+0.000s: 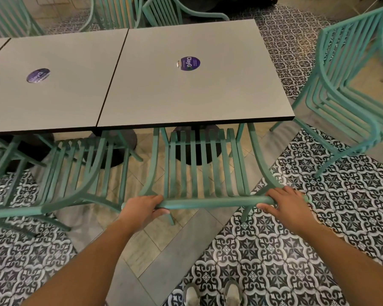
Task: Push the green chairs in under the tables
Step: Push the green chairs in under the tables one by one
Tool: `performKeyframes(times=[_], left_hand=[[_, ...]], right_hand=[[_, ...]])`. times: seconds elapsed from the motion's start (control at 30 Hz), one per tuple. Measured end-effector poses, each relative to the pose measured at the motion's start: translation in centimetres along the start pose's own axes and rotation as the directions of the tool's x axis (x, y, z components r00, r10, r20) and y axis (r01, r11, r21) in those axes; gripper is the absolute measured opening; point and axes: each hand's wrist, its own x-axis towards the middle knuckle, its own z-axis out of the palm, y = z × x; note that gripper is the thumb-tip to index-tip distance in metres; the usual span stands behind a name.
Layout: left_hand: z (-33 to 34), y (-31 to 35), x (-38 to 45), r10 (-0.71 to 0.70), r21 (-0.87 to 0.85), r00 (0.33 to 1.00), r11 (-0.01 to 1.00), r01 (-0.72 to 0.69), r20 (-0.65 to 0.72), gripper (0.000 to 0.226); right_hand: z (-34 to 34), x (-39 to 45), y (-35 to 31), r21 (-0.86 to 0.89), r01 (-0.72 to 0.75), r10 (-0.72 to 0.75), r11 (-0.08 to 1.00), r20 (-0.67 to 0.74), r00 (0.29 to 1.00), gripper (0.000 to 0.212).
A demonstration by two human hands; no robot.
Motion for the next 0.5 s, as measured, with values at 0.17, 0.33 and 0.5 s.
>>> performKeyframes(times=[0.17, 0.33, 0.5], left_hand=[[-0.1, -0.6, 0.2, -0.009, -0.041, 1.0, 0.999, 0.009, -0.002, 0.044], [-0.2, -1.6, 0.3, -0.006, -0.08, 1.0, 0.997, 0.004, -0.023, 0.045], [-0.6, -1.8, 0.5, -0.067, -0.058, 0.997, 0.996, 0.069, 0.032, 0.034]], right_hand=[[0.3, 0.4, -0.2, 0.001, 0.008, -0.008, 1.0, -0.025, 1.0, 0.064], [0.8, 1.2, -0.8, 0.007, 0.006, -0.005, 1.0, -0.007, 1.0, 0.056], [1.5, 1.8, -0.7, -0.002, 0.016, -0.016, 1.0, -0.038, 0.999, 0.063]])
